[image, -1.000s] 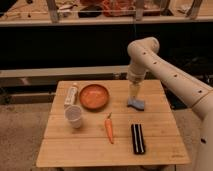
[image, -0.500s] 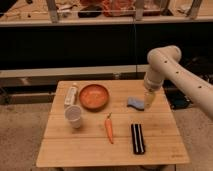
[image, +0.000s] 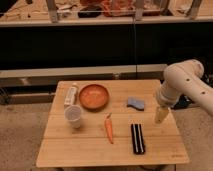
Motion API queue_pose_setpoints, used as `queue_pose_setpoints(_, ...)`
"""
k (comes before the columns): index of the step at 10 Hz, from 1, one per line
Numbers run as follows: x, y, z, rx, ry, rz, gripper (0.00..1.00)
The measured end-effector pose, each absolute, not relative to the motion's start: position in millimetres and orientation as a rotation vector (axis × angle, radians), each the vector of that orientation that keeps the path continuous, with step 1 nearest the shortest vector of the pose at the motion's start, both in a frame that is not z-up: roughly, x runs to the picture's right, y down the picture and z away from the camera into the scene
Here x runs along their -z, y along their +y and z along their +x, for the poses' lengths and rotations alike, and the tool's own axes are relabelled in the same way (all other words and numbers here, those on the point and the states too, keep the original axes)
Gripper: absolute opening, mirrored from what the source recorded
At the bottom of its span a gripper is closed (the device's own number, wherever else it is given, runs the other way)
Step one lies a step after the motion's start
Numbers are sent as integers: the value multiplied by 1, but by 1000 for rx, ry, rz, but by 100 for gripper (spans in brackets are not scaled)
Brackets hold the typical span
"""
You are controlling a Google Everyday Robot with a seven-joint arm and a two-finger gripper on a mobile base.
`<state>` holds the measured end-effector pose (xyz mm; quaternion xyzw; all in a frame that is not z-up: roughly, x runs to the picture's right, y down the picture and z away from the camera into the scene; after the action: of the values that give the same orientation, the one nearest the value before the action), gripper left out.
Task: Move the arm in a circular motion
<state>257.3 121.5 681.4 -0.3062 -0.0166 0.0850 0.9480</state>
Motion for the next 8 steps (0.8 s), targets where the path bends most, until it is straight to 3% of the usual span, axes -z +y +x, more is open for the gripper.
queue_pose_setpoints(3,-661,147,247,-139,-39,-619,80)
queue_pose_setpoints(8,-635,157,157,2,-93,-604,80)
